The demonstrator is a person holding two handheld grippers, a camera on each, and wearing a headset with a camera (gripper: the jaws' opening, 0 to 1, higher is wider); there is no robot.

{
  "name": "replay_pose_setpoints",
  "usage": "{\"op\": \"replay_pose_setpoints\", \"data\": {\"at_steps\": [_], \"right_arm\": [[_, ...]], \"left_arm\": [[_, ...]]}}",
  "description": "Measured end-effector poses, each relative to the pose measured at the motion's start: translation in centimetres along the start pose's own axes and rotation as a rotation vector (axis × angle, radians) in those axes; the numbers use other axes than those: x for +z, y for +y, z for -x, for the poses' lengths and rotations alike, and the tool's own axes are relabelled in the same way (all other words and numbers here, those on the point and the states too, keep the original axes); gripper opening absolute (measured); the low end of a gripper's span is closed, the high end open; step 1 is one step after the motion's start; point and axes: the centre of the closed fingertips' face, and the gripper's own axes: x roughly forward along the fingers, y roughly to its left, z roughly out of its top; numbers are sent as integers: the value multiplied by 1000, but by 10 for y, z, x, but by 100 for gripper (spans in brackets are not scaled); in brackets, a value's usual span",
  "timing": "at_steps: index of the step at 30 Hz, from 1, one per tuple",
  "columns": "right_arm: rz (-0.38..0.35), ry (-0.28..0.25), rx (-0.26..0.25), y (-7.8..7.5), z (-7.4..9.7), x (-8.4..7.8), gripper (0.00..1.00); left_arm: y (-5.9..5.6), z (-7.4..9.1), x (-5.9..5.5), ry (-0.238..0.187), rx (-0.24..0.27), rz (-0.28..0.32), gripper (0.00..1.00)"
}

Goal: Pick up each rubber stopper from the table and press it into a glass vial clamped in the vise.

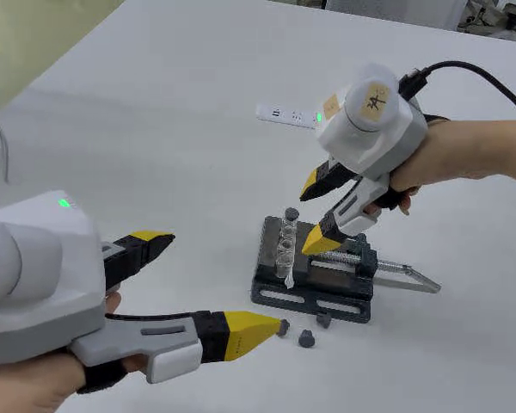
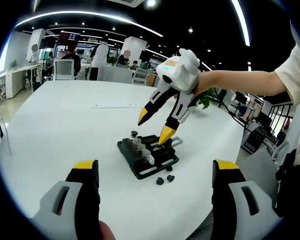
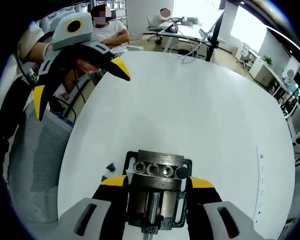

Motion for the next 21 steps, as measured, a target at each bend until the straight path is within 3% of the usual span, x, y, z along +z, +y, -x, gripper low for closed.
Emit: {"op": "replay_pose_setpoints", "data": {"at_steps": [12, 21], "right_arm": [[-24, -66, -6, 41, 3, -6, 42], [-69, -101, 25, 80, -12, -16, 37]], "left_arm": [[-1, 6, -1, 7, 13, -23, 93], [-2, 10, -7, 19, 19, -33, 93]]}}
